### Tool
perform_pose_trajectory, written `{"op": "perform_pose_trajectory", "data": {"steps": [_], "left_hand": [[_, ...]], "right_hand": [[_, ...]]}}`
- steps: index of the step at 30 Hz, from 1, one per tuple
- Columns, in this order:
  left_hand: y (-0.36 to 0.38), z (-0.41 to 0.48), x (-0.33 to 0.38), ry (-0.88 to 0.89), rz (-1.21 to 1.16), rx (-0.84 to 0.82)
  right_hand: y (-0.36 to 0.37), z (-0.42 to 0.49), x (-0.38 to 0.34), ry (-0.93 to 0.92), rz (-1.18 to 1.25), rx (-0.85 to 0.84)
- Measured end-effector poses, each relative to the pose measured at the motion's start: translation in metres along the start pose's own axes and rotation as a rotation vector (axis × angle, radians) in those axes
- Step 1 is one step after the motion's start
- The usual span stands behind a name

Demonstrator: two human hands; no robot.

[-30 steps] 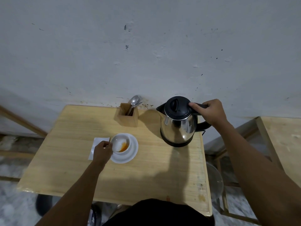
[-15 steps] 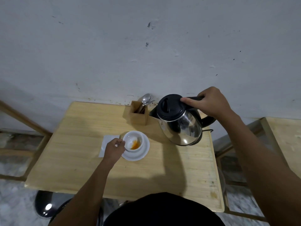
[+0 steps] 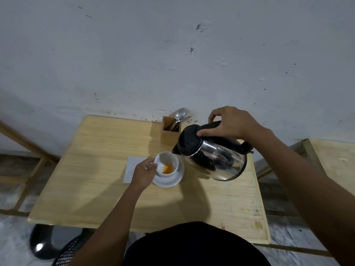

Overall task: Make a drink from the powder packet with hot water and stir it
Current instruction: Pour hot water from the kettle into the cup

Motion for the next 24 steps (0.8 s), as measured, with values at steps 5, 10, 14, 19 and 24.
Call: {"op": "perform_pose_trajectory", "data": {"steps": [5, 10, 14, 19, 24], "left_hand": [[-0.003, 0.002, 0.000, -0.011, 0.006, -0.028], [-0.003, 0.007, 0.002, -0.001, 0.028, -0.063], [-0.004, 0.011, 0.001, -0.001, 0.059, -0.080], [-0.004, 0.013, -0.001, -0.002, 0.063, -0.083], [-0.003, 0.011, -0.001, 0.004, 0.050, -0.080]], "right_hand": [[0.005, 0.001, -0.021, -0.089, -0.084, -0.060], [0.013, 0.006, -0.032, -0.083, -0.052, -0.142], [0.018, 0.011, -0.040, -0.089, -0.072, -0.208], [0.016, 0.018, -0.048, -0.102, -0.128, -0.253], [0.014, 0.020, -0.051, -0.106, -0.140, -0.274]]}}
Point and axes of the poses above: each hand's wrist, its own z-axis towards the middle knuckle, its own y-axis out of the palm, x = y × z, the point moved 7 cm from there along z, towards the middle knuckle, and after that the axes turned 6 degrees about -z, right-handed, at the moved point
